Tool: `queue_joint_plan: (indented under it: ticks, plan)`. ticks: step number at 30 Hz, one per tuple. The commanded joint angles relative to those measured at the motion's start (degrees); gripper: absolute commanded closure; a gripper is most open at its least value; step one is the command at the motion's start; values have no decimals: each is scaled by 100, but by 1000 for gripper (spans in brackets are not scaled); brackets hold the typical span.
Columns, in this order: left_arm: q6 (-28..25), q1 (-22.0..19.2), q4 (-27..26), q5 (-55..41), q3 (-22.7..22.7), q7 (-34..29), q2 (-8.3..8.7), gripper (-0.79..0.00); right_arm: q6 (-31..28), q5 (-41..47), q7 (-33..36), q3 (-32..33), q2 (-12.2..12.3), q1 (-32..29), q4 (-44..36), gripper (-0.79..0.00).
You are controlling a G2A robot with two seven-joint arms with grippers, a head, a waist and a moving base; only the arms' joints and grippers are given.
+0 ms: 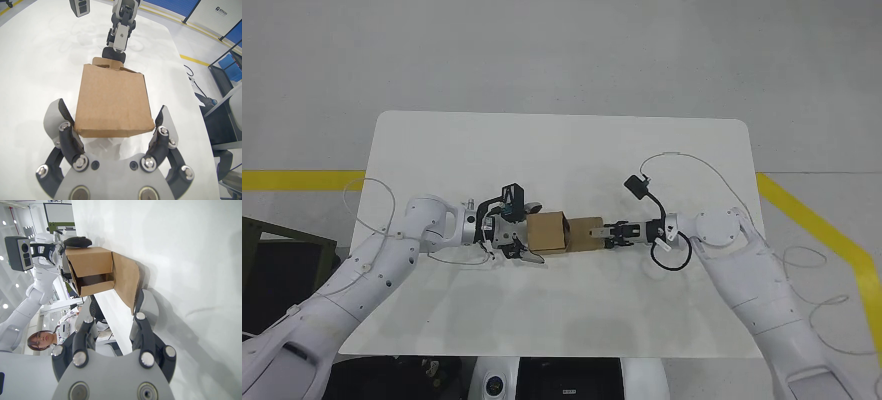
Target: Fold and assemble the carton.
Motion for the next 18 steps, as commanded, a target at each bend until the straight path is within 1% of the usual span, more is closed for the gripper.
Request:
queue_joint_plan:
  ticks: [1, 7, 11, 13, 18]
  plan:
    - [0, -7, -2, -7, 12, -2, 2, -785, -45, 94, -20, -100, -33, 58, 50, -419]
    - [0, -23, 0, -23, 34, 0, 9, -785, -237, 392, -104, -290, -117, 234, 171, -431]
    - [0, -30, 4, -41, 49, -6, 13, -785, -340, 554, -73, -314, -137, 332, 137, -453]
    - [0, -35, 2, -49, 60, -11, 16, -785, -379, 614, -63, -313, -142, 369, 94, -486]
    - [0, -47, 0, -48, 85, -9, 24, -785, -450, 832, -36, -368, -169, 416, 17, -496]
